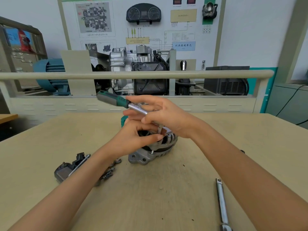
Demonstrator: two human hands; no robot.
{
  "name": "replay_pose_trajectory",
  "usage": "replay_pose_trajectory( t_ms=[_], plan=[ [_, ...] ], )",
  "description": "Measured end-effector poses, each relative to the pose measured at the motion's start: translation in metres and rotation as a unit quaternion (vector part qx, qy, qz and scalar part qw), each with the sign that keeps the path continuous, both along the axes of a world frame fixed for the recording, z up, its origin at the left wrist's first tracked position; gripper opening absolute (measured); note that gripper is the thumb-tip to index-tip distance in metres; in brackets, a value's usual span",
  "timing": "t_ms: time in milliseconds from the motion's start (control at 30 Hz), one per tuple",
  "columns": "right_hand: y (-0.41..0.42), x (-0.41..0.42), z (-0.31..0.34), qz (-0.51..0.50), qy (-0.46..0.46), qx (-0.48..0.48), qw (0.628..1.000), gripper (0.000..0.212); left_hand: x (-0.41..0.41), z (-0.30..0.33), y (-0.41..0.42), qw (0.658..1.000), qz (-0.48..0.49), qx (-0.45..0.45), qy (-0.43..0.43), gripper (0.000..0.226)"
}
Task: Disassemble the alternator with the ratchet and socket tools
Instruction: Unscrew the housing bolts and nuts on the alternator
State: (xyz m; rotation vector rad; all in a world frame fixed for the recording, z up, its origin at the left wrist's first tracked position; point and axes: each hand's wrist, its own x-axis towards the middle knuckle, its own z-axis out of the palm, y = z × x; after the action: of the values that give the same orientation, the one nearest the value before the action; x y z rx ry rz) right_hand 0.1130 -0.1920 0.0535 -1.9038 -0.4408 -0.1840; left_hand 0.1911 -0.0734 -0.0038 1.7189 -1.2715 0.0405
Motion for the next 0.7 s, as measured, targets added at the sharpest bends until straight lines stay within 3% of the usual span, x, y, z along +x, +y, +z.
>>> replay_pose_trajectory(
  t_ms=[267,367,433,500,567,633,700],
  plan=[
    [0.000,0.003,0.001,0.057,0.060,0.051,0.995,0.061,0.005,-0.005,-0.001,0.999,-0.017,-0.020,0.022,0.022],
    [0.009,0.002,-0.008,-0.052,-0.006,0.107,0.993,0.054,0.003,-0.004,-0.003,0.999,-0.007,-0.033,-0.006,0.019],
    [0.022,0.001,-0.021,-0.207,-0.090,0.162,0.961,0.050,0.002,-0.004,-0.002,0.998,0.012,-0.039,-0.043,0.013],
    [0.035,0.005,-0.033,-0.340,-0.153,0.228,0.900,0.053,0.003,-0.004,-0.001,0.996,0.049,-0.036,-0.064,0.045],
    [0.041,0.011,-0.036,-0.394,-0.160,0.281,0.860,0.058,0.004,-0.005,-0.002,0.995,0.071,-0.026,-0.068,0.059],
    [0.039,0.015,-0.033,-0.408,-0.139,0.254,0.866,0.057,0.002,-0.004,-0.003,0.995,0.069,-0.024,-0.065,0.053],
    [0.031,0.015,-0.030,-0.367,-0.120,0.206,0.899,0.054,0.000,-0.002,-0.004,0.996,0.059,-0.021,-0.067,0.033]
  ],
)
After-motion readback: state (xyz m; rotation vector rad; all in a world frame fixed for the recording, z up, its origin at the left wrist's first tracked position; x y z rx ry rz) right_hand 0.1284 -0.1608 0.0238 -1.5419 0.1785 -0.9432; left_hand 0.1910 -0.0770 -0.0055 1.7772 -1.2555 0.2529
